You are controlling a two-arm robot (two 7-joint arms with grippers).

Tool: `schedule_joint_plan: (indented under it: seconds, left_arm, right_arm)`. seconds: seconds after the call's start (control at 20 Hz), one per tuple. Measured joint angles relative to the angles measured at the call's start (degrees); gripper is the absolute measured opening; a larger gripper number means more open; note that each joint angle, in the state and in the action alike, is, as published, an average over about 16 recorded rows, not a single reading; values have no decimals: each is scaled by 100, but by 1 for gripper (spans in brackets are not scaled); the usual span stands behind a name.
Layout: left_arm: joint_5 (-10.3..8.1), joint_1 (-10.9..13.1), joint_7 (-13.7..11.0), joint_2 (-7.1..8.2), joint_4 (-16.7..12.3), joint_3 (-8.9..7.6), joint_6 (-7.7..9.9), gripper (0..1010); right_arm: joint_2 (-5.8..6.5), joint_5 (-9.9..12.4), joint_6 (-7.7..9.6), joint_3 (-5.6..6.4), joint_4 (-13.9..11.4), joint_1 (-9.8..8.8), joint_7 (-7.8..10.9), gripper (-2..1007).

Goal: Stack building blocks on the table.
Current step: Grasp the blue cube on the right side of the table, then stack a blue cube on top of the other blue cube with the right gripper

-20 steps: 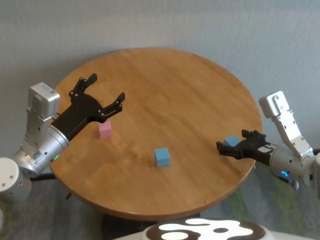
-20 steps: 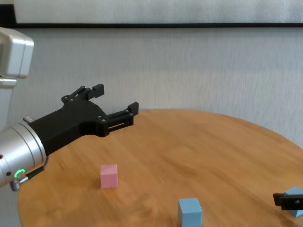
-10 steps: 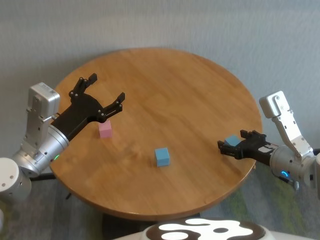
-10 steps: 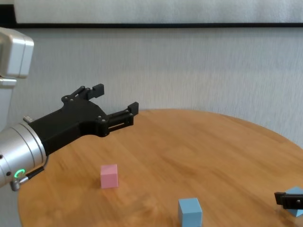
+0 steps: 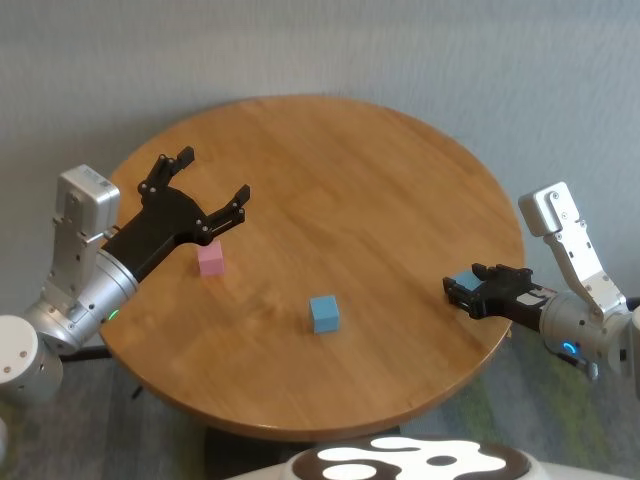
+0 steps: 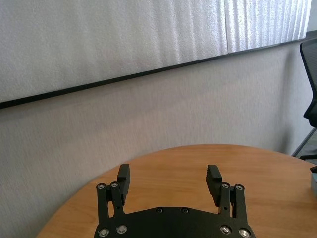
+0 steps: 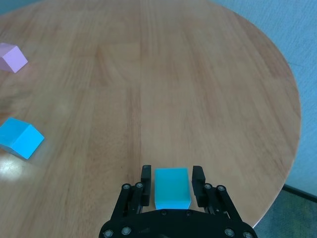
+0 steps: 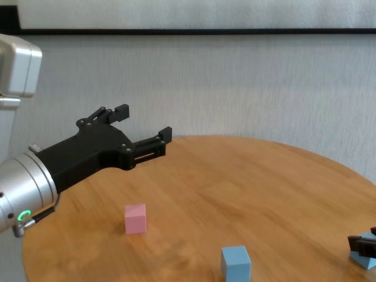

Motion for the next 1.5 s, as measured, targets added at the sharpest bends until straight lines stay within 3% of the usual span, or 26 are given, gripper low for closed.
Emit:
schedule_joint_plan:
  seconds: [0.4,0.8,1.15,1.5]
  left_arm:
    - [0,0,0,0,0,0,0,1000]
    - [0,0,0,0,0,0,0,1000]
    - [0,0,0,0,0,0,0,1000]
    - [0,0,0,0,0,0,0,1000]
  right_arm:
    - [3,2,-3,0,-3,-3,0,386]
    - [9,-19,-47,-2,-41,-18,26,352]
    - [109,-262,-549,-105,-270,-95,309,352]
    - [180,-584,-1060,-328,-607,-115,746,352]
